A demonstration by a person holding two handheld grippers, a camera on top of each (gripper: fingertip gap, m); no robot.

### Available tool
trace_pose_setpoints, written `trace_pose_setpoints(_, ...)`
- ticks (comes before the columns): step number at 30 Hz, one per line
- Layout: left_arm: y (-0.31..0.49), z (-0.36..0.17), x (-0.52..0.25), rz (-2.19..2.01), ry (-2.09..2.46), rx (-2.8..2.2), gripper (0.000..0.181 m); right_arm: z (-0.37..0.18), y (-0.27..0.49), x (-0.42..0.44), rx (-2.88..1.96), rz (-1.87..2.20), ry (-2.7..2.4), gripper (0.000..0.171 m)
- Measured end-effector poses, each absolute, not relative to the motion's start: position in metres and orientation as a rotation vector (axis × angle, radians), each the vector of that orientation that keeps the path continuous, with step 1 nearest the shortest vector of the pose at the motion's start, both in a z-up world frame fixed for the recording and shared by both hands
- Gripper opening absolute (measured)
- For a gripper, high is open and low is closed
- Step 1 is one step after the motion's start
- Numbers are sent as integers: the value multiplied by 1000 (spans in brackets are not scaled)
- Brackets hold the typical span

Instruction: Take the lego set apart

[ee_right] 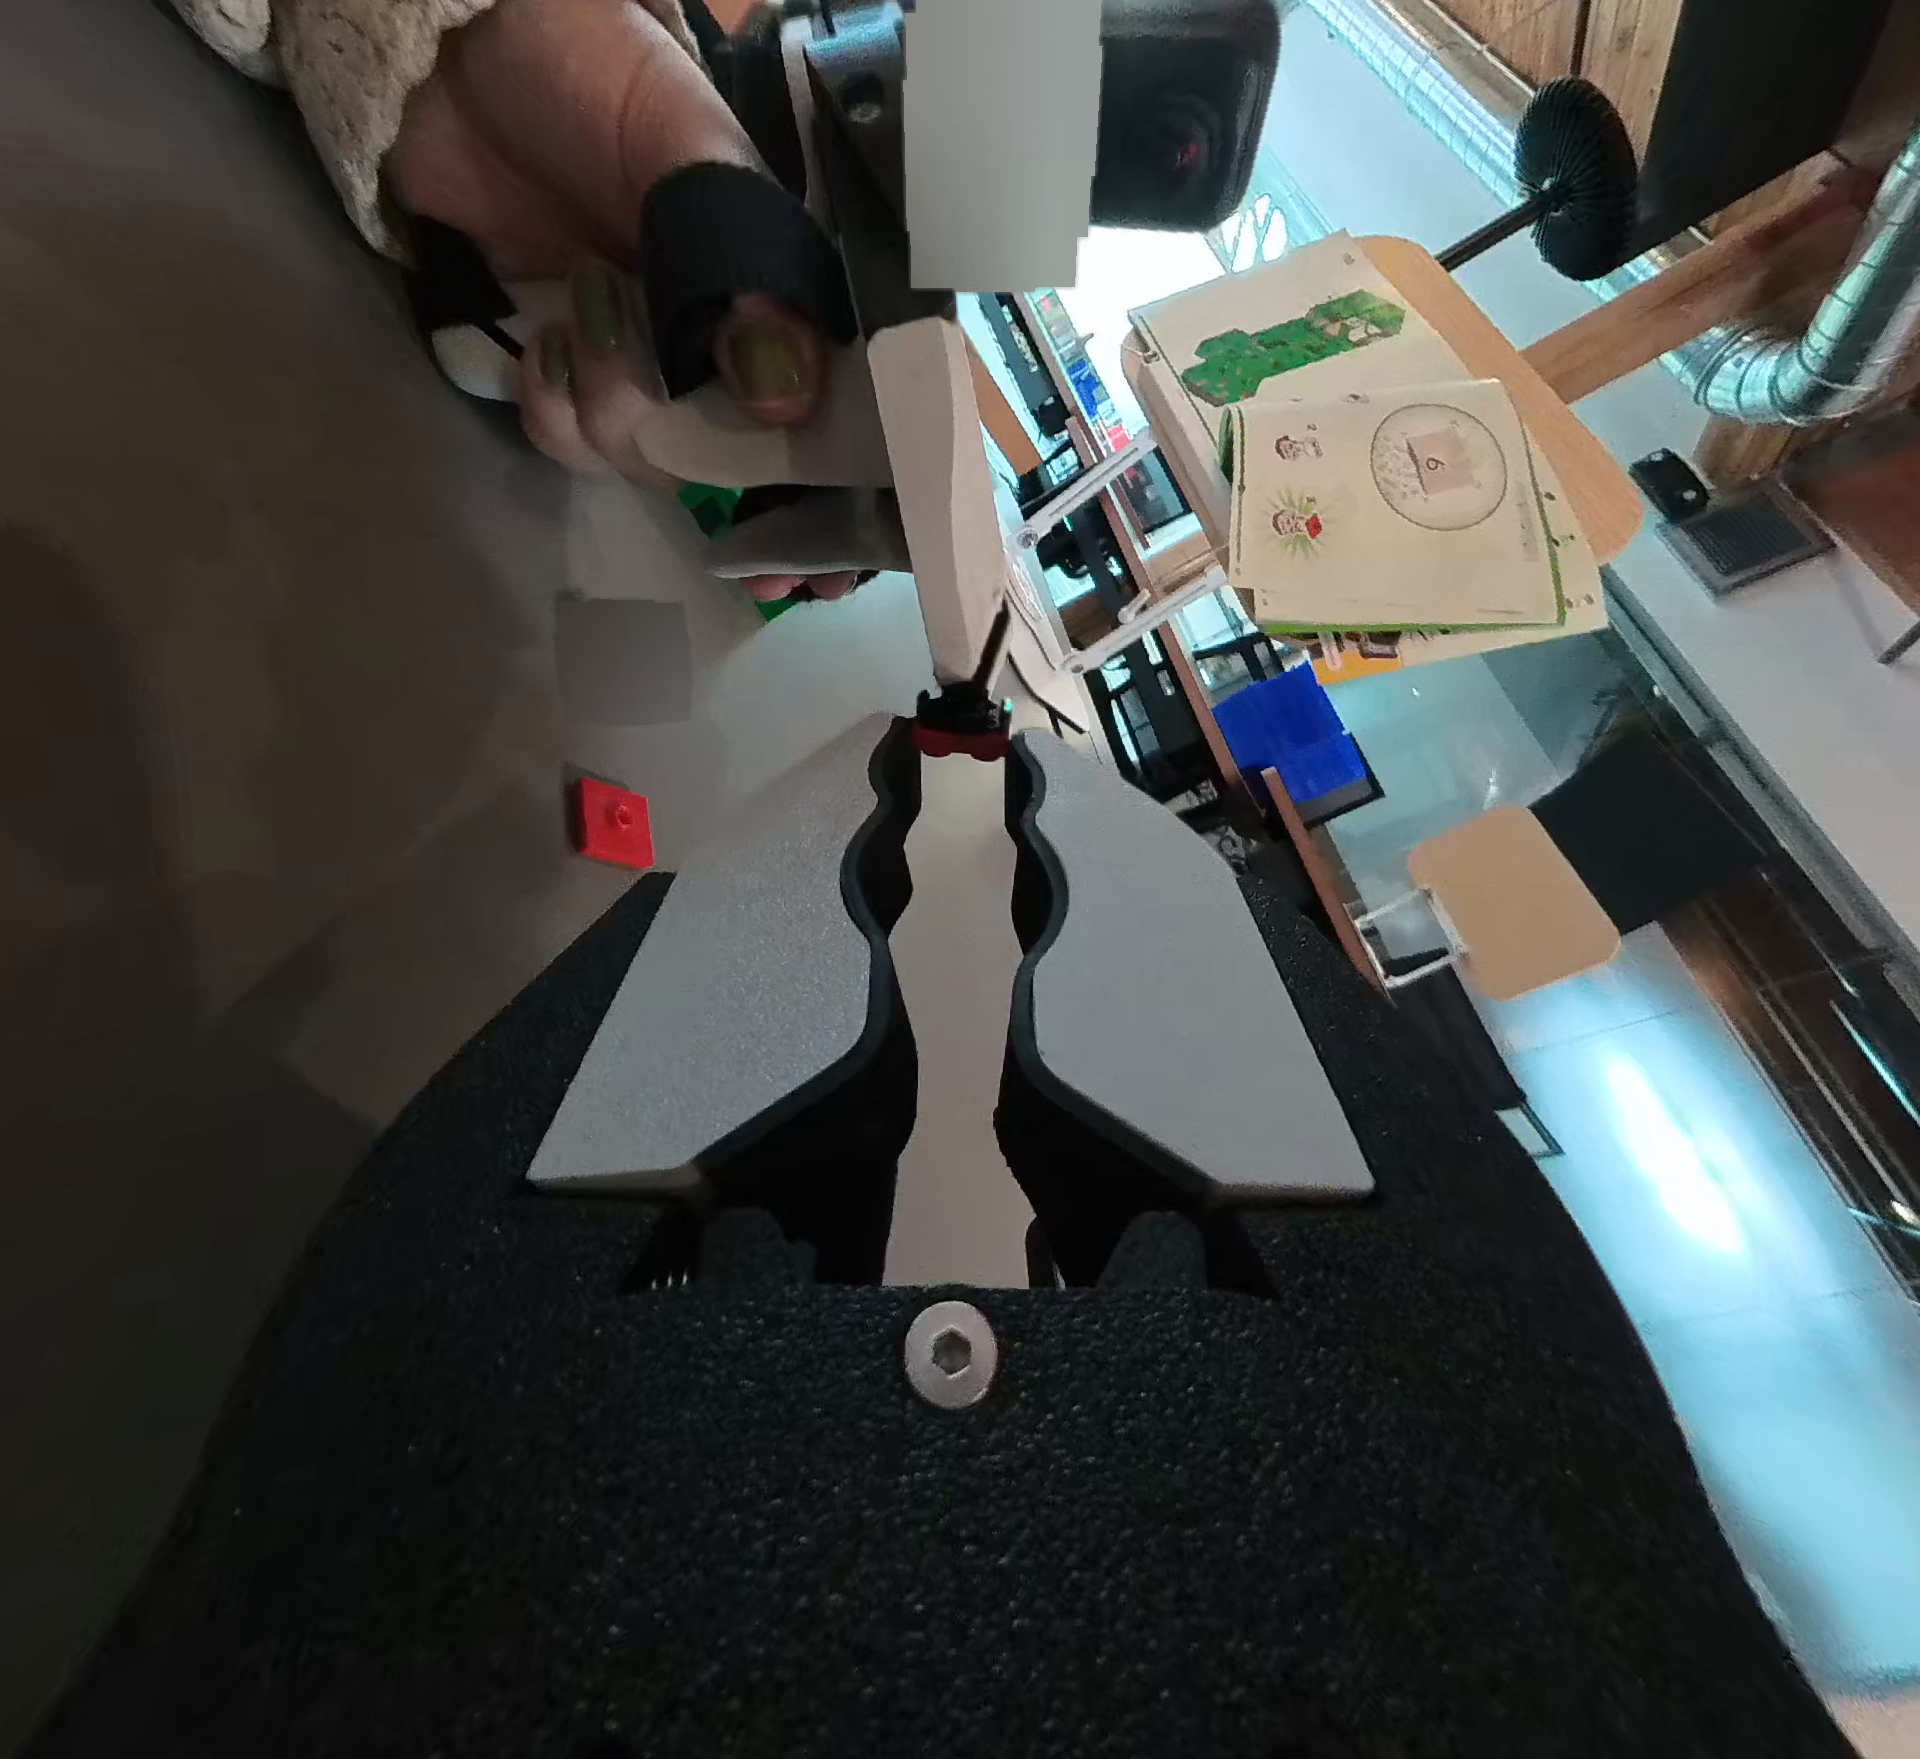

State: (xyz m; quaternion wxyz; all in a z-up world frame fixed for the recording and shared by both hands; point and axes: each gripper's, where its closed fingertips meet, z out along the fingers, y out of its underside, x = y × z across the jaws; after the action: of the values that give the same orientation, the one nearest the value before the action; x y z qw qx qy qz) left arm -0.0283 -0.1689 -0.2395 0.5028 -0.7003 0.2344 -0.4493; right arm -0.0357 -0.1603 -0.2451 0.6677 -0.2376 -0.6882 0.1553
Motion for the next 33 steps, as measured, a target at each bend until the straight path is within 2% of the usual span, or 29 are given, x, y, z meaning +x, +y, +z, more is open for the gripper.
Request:
trace_pose_setpoints(7, -163, -247, -32, -872, 611, -1730, 7, -253, -153, -38, -600, 263, -1578, 15)
trace_pose_setpoints(14, -171, -242, -26, -1024, 609, -1697, 0, -257, -152, -40, -571, 196, -1594, 15)
trace_pose_setpoints(19, -165, -239, -34, -1010, 530, -1686, 11, -252, -149, -38, -574, 193, -1566, 15)
trace_pose_setpoints(33, -162, -247, -32, -893, 559, -1749, 9, -255, -151, -40, -545, 162, -1580, 15)
